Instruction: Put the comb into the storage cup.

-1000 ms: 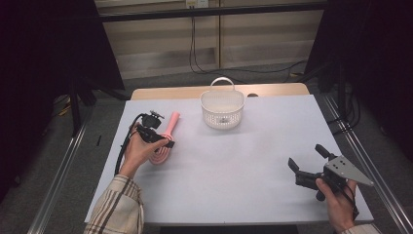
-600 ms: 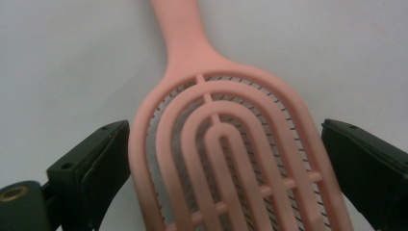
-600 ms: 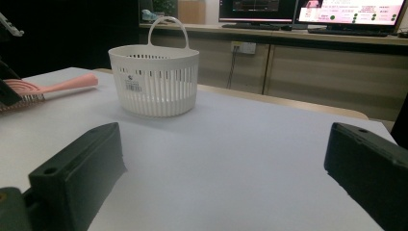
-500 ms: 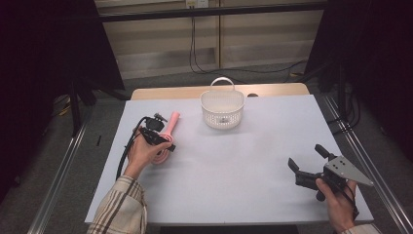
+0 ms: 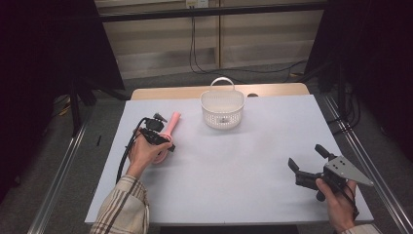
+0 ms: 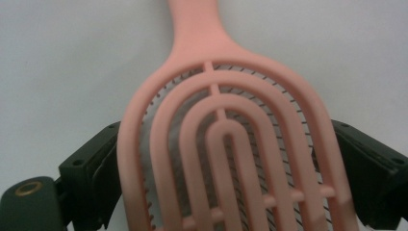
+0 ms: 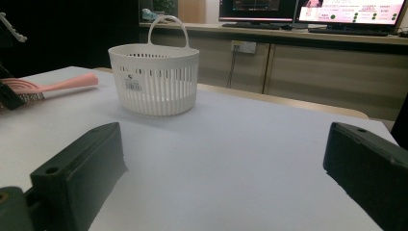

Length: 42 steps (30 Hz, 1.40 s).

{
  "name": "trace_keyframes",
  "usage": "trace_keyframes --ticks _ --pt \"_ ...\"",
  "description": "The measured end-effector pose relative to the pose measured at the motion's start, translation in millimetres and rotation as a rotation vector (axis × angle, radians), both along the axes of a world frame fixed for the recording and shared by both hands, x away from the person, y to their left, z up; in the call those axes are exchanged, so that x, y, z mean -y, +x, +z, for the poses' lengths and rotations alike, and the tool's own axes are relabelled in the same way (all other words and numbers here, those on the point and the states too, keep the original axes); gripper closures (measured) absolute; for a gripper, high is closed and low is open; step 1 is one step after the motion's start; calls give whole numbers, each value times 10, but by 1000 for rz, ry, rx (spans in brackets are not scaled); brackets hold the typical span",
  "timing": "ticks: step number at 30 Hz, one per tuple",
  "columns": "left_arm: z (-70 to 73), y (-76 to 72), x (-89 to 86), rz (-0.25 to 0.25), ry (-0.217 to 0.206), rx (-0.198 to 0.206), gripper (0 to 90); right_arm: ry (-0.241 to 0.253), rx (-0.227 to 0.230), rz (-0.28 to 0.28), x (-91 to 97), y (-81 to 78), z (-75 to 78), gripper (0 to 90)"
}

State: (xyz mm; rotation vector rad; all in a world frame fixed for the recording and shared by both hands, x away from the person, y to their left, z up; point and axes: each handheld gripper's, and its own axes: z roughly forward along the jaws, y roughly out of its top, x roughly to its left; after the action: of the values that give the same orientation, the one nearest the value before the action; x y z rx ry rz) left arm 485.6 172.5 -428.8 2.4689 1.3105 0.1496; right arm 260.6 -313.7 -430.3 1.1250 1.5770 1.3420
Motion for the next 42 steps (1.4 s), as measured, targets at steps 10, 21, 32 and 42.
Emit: trace_keyframes --ticks 10,21,32,42 --pt "-12 -21 18 7 15 -13 143 -3 -2 2 -3 1 -1 0" --pt "-18 -39 43 -8 52 14 163 -4 -2 7 -6 1 -2 0" --pt "-17 -37 52 -5 55 7 171 -6 -2 7 -5 3 -3 0" --pt "-4 -44 39 5 60 9 191 -7 -4 5 -6 5 -4 0"
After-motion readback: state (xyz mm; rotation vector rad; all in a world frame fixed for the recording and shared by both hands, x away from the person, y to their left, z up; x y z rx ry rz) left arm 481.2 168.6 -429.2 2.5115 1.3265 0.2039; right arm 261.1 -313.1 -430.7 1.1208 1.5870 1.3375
